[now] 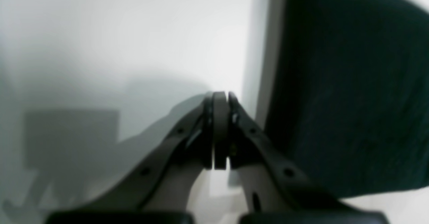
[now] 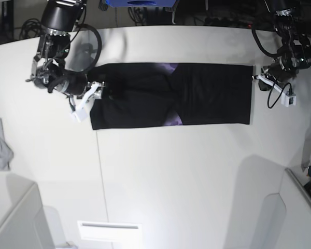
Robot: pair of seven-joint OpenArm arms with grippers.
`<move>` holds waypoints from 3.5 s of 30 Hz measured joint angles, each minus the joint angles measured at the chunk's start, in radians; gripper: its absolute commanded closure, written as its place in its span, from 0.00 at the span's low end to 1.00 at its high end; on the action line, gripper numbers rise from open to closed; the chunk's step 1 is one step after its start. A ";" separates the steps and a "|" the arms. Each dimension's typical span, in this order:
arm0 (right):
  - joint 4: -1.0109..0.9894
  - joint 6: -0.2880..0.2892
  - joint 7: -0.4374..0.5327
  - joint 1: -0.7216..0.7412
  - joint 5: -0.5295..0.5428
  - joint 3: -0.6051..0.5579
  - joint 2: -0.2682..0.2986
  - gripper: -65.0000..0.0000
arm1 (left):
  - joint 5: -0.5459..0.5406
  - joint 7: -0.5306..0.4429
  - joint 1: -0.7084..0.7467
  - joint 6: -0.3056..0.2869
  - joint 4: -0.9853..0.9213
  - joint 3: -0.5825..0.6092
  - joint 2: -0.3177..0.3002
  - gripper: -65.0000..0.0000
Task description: Fold the T-shirt properly
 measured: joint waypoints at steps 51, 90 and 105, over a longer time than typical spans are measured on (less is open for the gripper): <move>0.280 -0.816 0.288 0.081 -0.026 -0.796 0.085 1.00 | -0.050 -0.115 -0.163 0.098 -0.050 0.515 0.097 1.00; 0.182 -0.818 0.351 0.183 0.002 -0.996 -0.025 0.53 | 0.011 0.287 0.078 -0.101 0.290 -0.202 0.031 1.00; 0.485 -0.910 0.350 0.225 -0.010 -1.049 0.163 0.77 | 0.007 0.282 0.134 -0.258 0.256 -0.249 -0.017 1.00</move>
